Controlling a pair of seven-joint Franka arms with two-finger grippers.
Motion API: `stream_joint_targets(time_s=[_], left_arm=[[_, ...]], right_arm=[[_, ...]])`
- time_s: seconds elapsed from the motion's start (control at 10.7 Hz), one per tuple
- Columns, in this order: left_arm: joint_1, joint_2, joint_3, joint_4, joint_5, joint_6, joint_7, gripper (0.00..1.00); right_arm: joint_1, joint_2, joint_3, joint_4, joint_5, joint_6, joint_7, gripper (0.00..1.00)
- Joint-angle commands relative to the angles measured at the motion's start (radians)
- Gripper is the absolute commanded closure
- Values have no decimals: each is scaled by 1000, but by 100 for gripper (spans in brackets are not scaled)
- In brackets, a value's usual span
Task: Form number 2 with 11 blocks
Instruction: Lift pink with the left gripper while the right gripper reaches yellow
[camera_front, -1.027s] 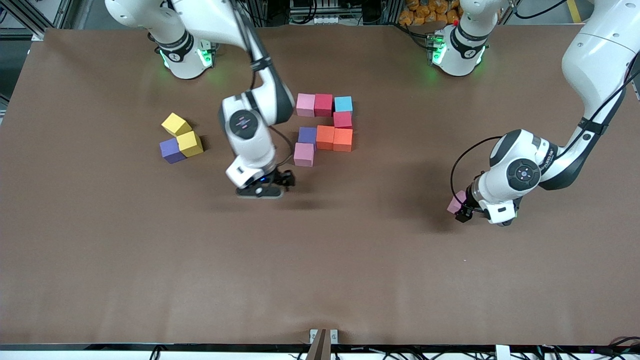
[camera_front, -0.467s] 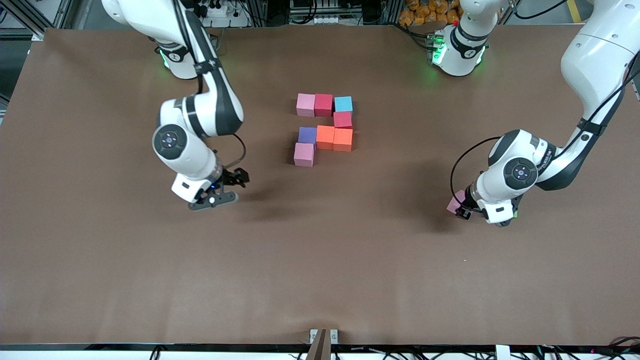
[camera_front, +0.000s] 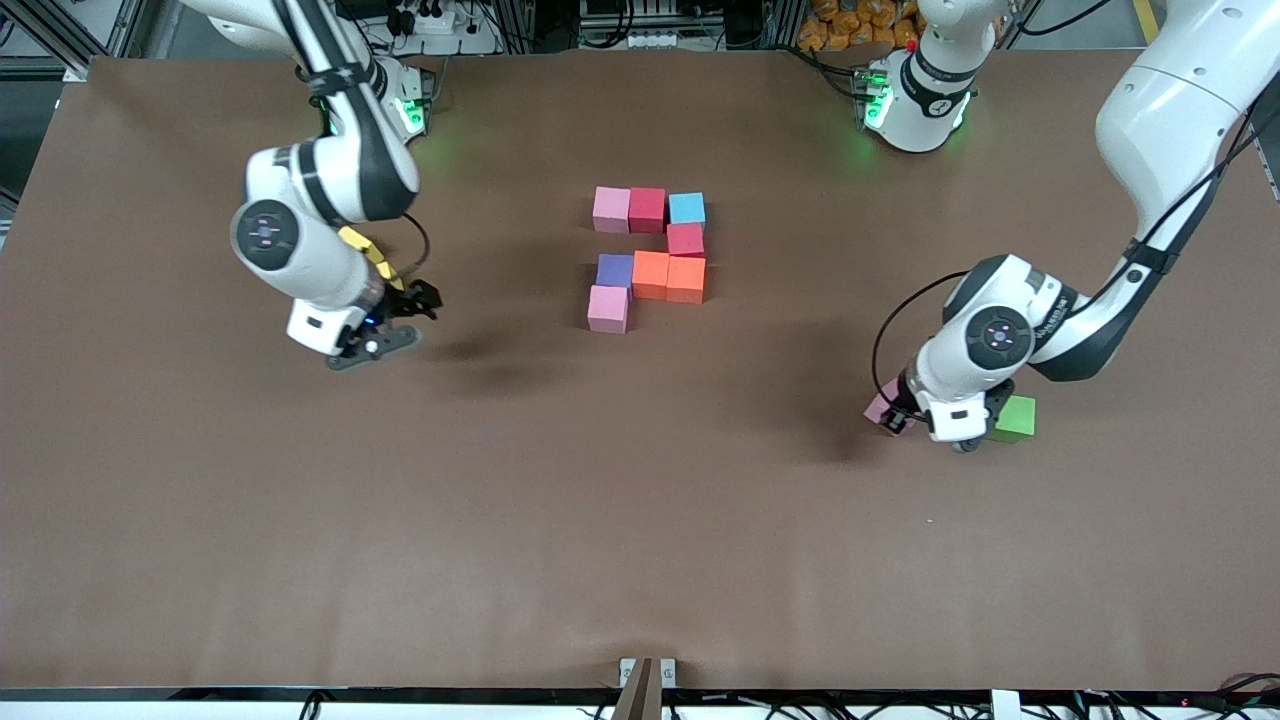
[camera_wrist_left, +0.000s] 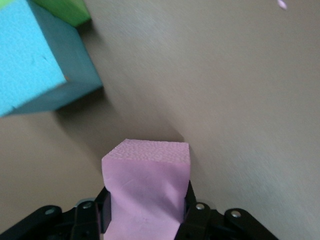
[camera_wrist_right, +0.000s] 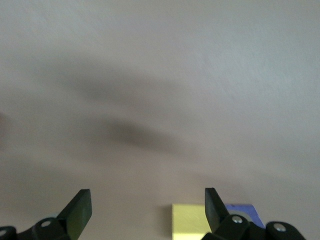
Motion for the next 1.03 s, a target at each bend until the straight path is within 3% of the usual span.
stream_joint_targets(time_s=[0.0,0.19,0.37,0.56,0.65,0.93], left_arm=[[3,-18,-25,-1,25,-1,23,65],[-26,-18,-50,17,25,-3,21,66],[-107,-18,-50,47,25,-4,24,65],[-205,-19,-51,104,26,-19,33,67],[-251,-16,-51,153,16,-41,123,85],[-326,5,-44,225,-1,-53,278,87]], right_arm=[[-77,-65,10,-98,-24,11,-44,0],[-125,-93,9,-136,-24,-5,-148,0],[-214,-93,10,-170,-24,3,-413,0],[-263,-134,10,-236,-24,6,-547,0],[-269,-157,9,-267,-24,9,-596,0],[-315,-171,9,-320,-24,9,-756,0]])
